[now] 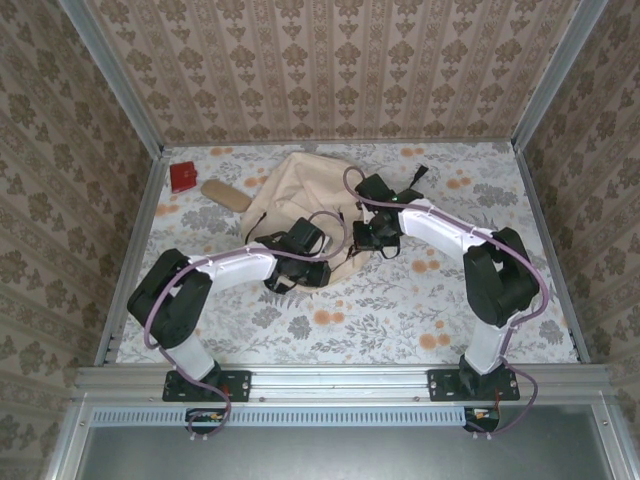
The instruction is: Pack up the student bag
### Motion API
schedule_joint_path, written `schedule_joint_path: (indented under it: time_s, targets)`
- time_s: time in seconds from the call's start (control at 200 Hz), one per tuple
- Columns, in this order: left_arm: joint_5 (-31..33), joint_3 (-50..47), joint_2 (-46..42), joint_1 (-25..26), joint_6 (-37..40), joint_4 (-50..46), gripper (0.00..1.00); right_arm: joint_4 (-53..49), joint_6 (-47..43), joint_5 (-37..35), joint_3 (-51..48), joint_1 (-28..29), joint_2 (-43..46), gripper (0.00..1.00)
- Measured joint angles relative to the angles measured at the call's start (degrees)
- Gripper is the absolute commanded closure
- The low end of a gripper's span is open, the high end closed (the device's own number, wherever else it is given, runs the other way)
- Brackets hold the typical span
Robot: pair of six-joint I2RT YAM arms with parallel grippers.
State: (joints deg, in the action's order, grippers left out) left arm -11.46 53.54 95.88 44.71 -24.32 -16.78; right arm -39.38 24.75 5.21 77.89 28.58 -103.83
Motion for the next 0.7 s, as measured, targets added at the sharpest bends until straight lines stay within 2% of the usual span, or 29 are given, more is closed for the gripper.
schedule_joint_path:
  time_s: [0.225, 0.32, 0.615, 0.64, 0.7]
  targets:
    - [0.44, -1.4, 0.44, 0.0, -0.13, 2.14, 0.83, -0.39, -0.33, -5.16, 3.91, -1.22, -2.21, 1.0]
    - [0.44, -1.29, 0.44, 0.0, -0.13, 2.1, 0.8, -0.63, -0.26, -5.49, 4.66, -1.66, -3.17, 1.0]
    - [-1.03, 3.56, -3.56, -0.39, -1.62, -6.23, 0.39, 0.02, 0.79, -4.85, 2.49, -3.5, -1.81, 1.0]
    - [-1.03, 4.31, -4.28, -0.59, -1.95, -7.04, 0.36, 0.2, 0.98, -4.81, 1.99, -4.0, -1.4, 0.94]
    - [-0.92, 6.08, -6.14, -1.36, -2.34, -8.24, 0.32, 0.59, 2.05, -4.46, 0.59, -5.44, -0.04, 0.64]
